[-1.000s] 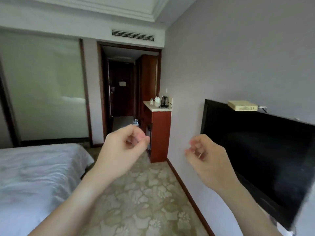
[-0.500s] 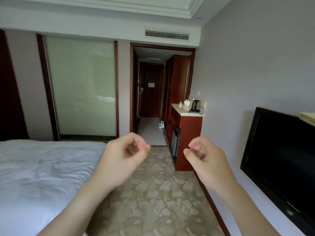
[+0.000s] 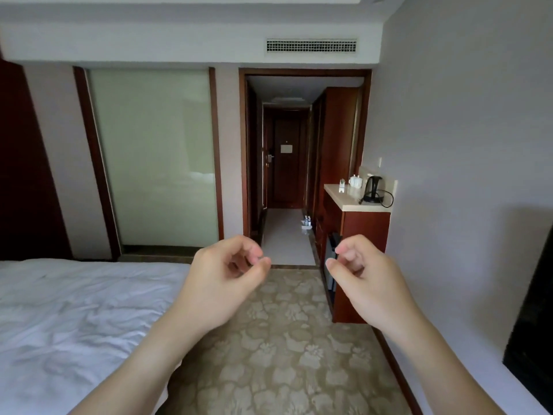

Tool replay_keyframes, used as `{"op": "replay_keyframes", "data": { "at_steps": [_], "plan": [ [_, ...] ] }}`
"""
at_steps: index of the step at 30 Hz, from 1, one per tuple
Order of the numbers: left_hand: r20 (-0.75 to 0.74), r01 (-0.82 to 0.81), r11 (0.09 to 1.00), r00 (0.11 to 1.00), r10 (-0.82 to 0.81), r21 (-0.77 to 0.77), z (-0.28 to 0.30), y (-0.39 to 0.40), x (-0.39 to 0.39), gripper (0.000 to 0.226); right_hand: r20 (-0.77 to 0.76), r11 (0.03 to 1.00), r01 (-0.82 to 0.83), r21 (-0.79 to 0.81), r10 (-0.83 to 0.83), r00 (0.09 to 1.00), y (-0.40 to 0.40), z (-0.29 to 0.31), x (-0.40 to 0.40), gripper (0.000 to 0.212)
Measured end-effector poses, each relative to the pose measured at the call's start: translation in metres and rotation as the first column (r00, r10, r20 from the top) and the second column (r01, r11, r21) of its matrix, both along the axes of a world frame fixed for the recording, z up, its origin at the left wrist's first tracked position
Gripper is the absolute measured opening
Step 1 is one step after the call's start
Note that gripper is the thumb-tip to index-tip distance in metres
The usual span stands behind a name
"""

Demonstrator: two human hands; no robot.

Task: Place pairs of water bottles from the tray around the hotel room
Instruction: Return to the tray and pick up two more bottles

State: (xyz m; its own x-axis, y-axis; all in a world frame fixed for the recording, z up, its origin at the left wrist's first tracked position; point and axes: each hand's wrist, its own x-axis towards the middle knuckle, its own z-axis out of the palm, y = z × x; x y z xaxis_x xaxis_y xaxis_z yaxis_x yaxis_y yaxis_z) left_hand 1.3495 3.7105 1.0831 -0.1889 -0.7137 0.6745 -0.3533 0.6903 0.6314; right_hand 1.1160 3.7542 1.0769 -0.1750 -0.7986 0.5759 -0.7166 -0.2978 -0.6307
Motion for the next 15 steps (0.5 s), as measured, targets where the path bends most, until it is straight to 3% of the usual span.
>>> {"op": "replay_keyframes", "data": {
  "at_steps": [9,15],
  "plan": [
    [-0.053,-0.059,0.998,0.997,0.060,0.023,-0.012,-0.185,-0.043,0.008,-0.015,0.999,-0.041,-0.005,0.041,0.999,-0.184,-0.006,-0.051,0.010],
    [-0.066,-0.070,0.997,0.995,0.071,0.025,-0.020,-0.354,-0.070,0.009,-0.048,1.000,0.007,0.017,-0.006,0.999,-0.345,-0.010,-0.077,0.008]
  ]
}}
